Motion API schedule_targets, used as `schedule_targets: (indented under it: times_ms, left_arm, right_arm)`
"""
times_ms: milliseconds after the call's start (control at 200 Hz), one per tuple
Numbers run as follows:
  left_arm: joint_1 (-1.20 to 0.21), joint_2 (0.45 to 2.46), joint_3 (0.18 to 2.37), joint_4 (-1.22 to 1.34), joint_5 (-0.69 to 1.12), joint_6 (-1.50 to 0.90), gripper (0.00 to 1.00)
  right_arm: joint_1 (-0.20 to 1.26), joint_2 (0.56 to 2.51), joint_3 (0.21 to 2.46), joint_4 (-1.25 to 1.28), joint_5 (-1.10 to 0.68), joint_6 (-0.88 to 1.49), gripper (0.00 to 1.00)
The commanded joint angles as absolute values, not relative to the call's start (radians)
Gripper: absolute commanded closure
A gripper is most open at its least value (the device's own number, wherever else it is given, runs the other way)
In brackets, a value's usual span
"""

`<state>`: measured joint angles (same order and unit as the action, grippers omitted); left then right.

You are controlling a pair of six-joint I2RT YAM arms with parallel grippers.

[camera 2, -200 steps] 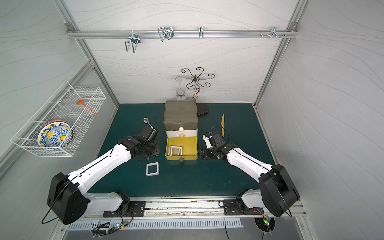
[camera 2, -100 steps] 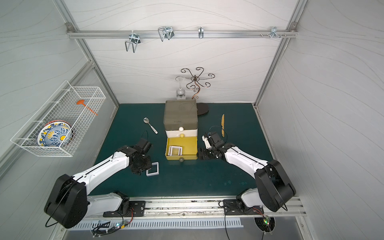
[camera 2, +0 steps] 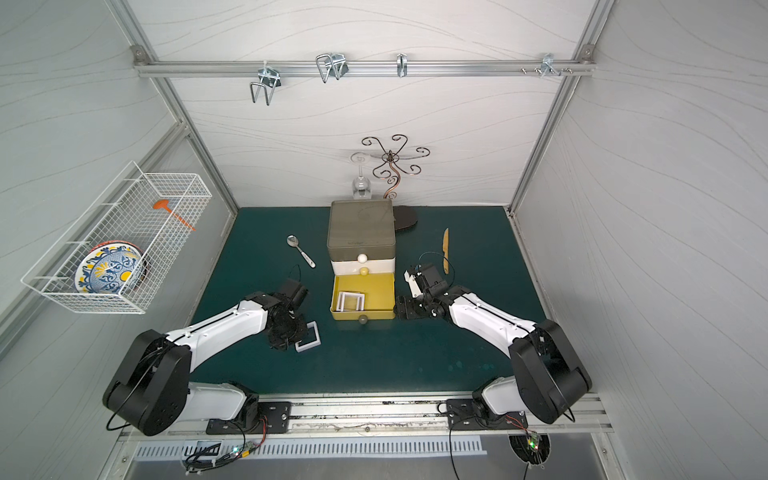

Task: Place the brooch boxes into the drawer by color
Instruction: Pick up the brooch box from the center of the board.

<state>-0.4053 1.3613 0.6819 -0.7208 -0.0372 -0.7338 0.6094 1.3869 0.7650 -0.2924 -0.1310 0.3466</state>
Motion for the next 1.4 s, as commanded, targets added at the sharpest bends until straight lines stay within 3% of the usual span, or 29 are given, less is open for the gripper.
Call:
schedule_targets:
  times_ms: [0, 25, 210, 495, 780, 1061, 1396]
  left_arm:
    - [-0.4, 1.38, 0.663, -0.694, -0.034, -0.719, 0.94]
    - [-0.4, 1.378, 0.662, -0.692, -0.034, -0.719, 1.0]
    - [-0.4, 1.324, 0.703, -0.728, -0.035, -0.705, 1.0]
    - [-0.403, 1.032, 0.849, -0.752, 0.042, -0.596, 1.0]
    - [-0.521, 1.174, 0.972, -0.698, 0.028, -0.603, 1.0]
    - [-0.667, 1.293, 1.05, -0.573, 0.024, -0.626, 1.0]
    - [-0.716, 1.354, 1.103, -0.553, 0.026, -0.619, 1.0]
  right_arm:
    - [0.614, 1.385, 0.778, -0.31, -0.116, 0.339, 0.23]
    - [0.614, 1.382, 0.776, -0.31, -0.116, 0.339, 0.23]
    - [0.615, 1.378, 0.79, -0.322, -0.118, 0.336, 0.22]
    - [0.67, 1.283, 0.803, -0.3, -0.126, 0.306, 0.21]
    - [0.669, 1.212, 0.81, -0.298, -0.109, 0.332, 0.22]
    - [0.69, 1.178, 0.898, -0.271, -0.474, 0.324, 0.21]
    - [0.73, 1.28, 0.958, -0.276, -0.459, 0.381, 0.28]
